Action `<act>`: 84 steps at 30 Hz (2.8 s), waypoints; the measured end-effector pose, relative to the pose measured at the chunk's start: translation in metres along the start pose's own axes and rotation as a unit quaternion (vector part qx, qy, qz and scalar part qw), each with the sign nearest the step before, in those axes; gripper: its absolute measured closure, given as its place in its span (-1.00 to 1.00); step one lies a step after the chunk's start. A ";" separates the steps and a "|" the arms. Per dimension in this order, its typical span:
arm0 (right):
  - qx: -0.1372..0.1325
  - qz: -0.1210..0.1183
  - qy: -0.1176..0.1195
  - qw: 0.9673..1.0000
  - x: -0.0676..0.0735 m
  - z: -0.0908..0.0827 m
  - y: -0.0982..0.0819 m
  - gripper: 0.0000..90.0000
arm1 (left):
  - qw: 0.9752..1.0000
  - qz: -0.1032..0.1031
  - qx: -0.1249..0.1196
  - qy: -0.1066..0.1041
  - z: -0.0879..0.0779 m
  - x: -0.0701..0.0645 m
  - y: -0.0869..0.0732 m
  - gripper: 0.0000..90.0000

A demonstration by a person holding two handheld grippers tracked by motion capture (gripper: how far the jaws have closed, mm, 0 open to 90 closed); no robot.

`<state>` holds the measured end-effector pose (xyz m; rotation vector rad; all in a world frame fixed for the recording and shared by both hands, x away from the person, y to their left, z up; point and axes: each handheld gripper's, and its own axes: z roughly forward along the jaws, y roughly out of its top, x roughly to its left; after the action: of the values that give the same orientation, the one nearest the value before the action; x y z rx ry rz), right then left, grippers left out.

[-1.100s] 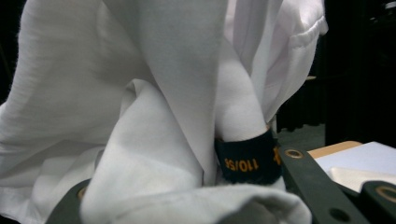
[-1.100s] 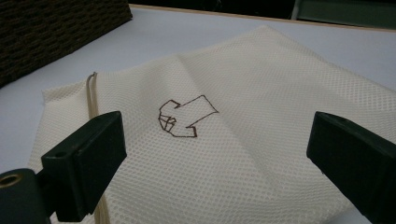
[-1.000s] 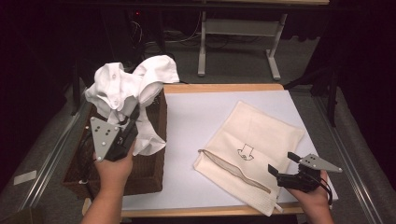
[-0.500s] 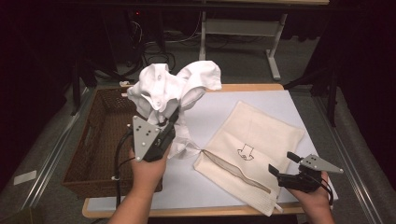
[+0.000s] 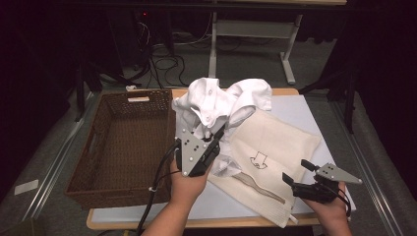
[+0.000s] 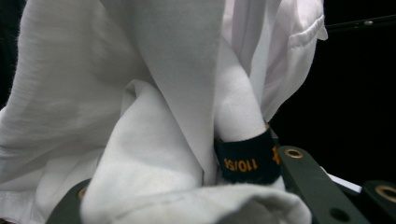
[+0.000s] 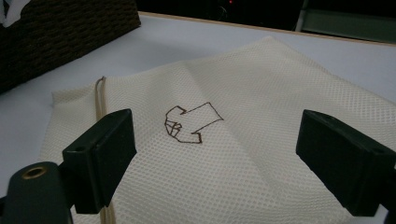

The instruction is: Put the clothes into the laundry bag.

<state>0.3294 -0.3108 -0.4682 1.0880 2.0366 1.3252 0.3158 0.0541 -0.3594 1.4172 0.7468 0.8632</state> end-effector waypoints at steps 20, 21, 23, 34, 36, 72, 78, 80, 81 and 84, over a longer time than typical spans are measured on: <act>0.003 -0.005 0.002 1.000 0.001 0.002 -0.001 -0.67 | 0.997 0.000 0.072 -0.035 -0.021 -0.014 -0.060 0.61; 0.004 -0.005 0.003 1.000 0.001 0.002 -0.001 -0.67 | 0.996 -0.003 0.076 -0.038 -0.025 -0.014 -0.063 0.61; 0.007 -0.006 0.004 1.000 0.001 0.003 -0.002 -0.67 | 0.996 0.000 0.081 -0.041 -0.033 -0.014 -0.069 0.61; 0.012 -0.016 0.002 1.000 0.012 0.016 0.016 -0.66 | 0.994 -0.020 0.089 -0.064 -0.045 -0.004 -0.092 0.61; 0.009 -0.021 0.002 1.000 0.013 0.019 0.026 -0.65 | 0.993 -0.028 0.088 -0.066 -0.049 -0.001 -0.093 0.61; 0.155 -0.062 0.048 0.985 0.057 0.063 -0.011 0.07 | 0.996 -0.039 0.068 -0.050 -0.059 0.007 -0.088 0.59; 0.141 -0.050 0.043 0.988 0.050 0.059 -0.007 0.42 | 0.996 -0.041 0.066 -0.049 -0.058 0.008 -0.088 0.59; 0.134 -0.046 0.040 0.989 0.048 0.058 -0.006 0.53 | 0.996 -0.040 0.067 -0.048 -0.058 0.008 -0.088 0.59; 0.135 -0.044 0.040 0.989 0.046 0.057 -0.005 0.59 | 0.996 -0.040 0.068 -0.049 -0.058 0.007 -0.088 0.59; 0.133 -0.035 0.037 0.990 0.042 0.056 -0.005 0.74 | 0.996 -0.038 0.070 -0.050 -0.058 0.006 -0.089 0.59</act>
<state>0.3451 -0.2482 -0.4952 1.0804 2.3363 1.0961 0.2750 0.0922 -0.4497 1.5345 0.7925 0.6863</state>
